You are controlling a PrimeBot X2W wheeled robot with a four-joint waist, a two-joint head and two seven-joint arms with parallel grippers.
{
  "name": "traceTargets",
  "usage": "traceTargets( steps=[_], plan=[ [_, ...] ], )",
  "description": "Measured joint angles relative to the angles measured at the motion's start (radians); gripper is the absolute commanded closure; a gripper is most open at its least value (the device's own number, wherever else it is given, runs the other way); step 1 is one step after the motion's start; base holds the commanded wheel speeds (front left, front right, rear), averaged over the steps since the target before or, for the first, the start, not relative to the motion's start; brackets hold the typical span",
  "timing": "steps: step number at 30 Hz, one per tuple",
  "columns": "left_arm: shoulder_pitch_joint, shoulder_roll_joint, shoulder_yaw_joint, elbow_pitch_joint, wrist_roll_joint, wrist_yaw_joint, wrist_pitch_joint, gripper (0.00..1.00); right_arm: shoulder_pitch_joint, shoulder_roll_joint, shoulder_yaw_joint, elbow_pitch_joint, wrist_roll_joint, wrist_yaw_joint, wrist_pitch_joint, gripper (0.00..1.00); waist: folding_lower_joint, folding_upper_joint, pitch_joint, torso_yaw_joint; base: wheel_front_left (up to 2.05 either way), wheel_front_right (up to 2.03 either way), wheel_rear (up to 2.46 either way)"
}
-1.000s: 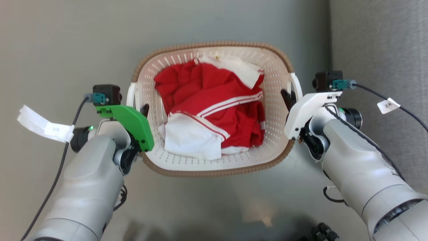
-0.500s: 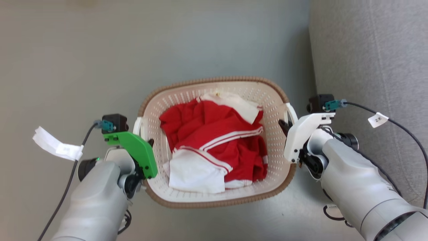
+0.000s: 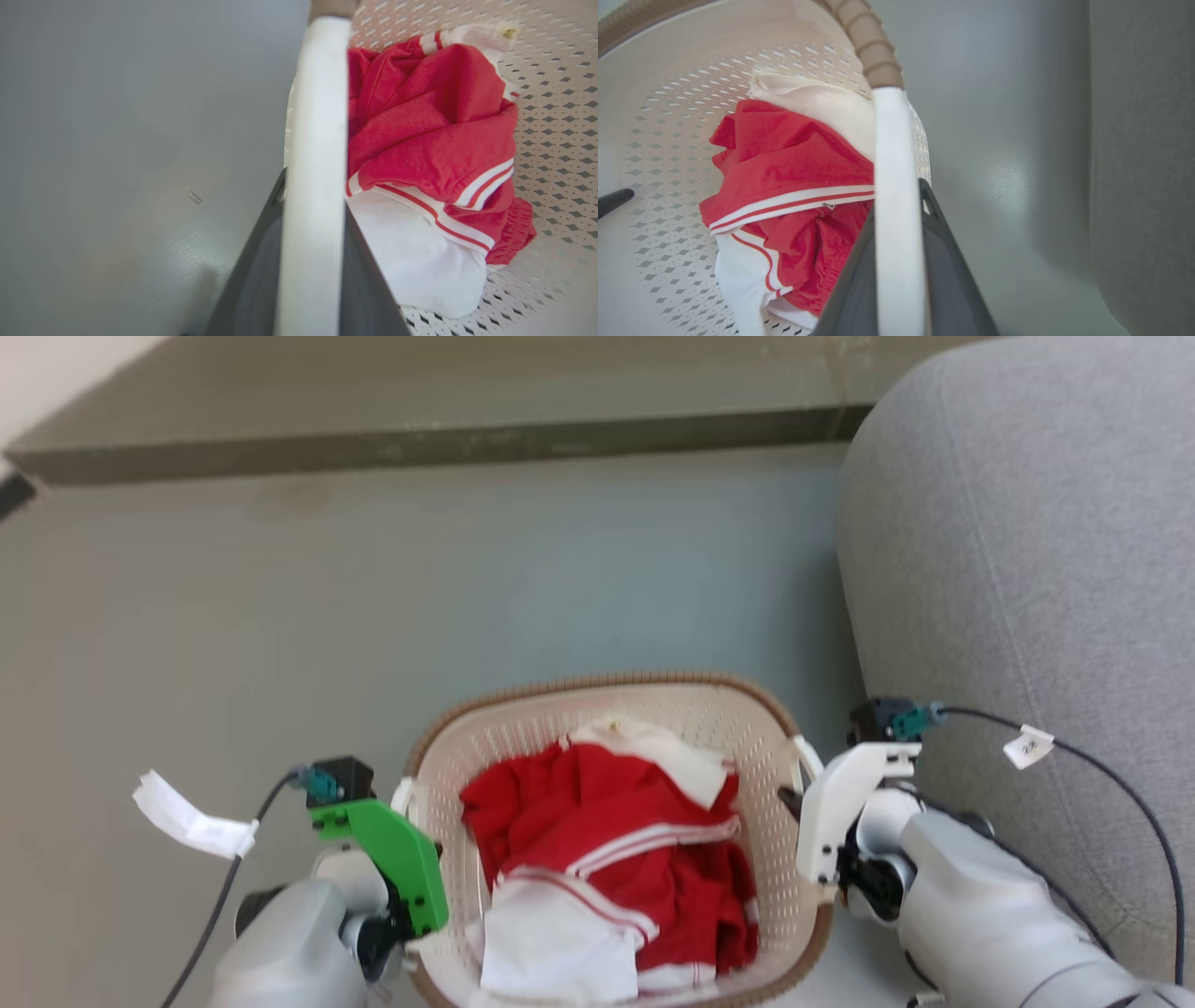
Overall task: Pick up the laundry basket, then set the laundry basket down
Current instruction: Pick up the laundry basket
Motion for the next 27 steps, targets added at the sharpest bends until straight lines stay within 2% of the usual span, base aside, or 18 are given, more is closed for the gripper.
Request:
traceTargets(
  steps=[14,27],
  plan=[
    [0.078,-0.006,-0.025,0.024,-0.032,0.000,0.062,1.00,0.074,0.002,0.040,0.003,0.028,0.000,0.093,1.00,0.0000,0.0000,-0.163,-0.002,0.00,0.00,0.00],
    [0.079,-0.006,-0.034,0.029,-0.053,0.000,0.091,1.00,0.074,0.001,0.053,0.002,0.049,0.000,0.128,1.00,0.0000,0.0000,-0.190,-0.009,0.00,0.00,0.00]
  ],
)
